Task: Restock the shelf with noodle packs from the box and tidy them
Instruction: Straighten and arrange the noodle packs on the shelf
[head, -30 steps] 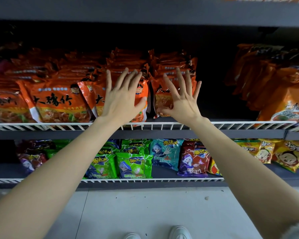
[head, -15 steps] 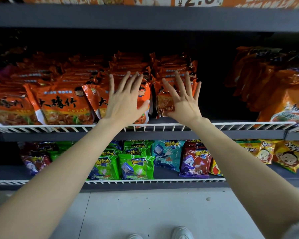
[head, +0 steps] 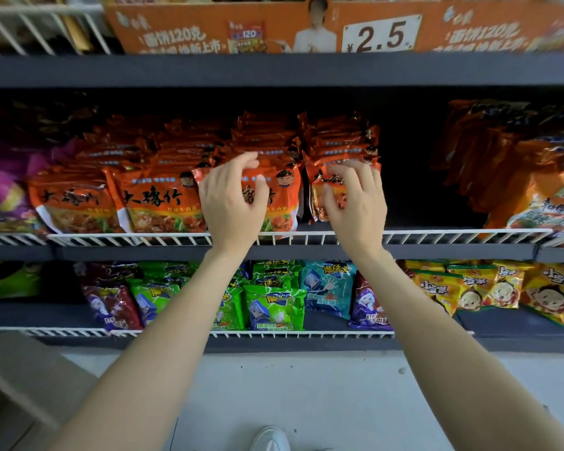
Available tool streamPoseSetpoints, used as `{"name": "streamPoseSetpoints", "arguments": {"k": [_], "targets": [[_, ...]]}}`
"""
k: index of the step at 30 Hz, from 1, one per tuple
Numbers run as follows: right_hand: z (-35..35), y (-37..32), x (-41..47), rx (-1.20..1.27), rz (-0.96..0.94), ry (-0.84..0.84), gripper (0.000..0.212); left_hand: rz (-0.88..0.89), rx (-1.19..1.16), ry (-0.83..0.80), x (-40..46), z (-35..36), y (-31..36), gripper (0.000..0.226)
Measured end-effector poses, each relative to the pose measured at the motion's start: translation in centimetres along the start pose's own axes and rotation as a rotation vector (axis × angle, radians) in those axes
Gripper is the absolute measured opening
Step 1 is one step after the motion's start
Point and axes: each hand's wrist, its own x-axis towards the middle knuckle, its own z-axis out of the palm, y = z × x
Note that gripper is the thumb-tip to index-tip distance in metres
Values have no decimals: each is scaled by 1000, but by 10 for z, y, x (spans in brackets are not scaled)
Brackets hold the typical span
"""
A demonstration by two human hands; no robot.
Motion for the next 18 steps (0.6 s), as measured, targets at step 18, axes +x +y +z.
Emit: {"name": "streamPoseSetpoints", "arguments": {"k": [18], "targets": [[37,-63,-15,-33,271,-718,85,-651,253,-333,-26,-28,-72,104]]}}
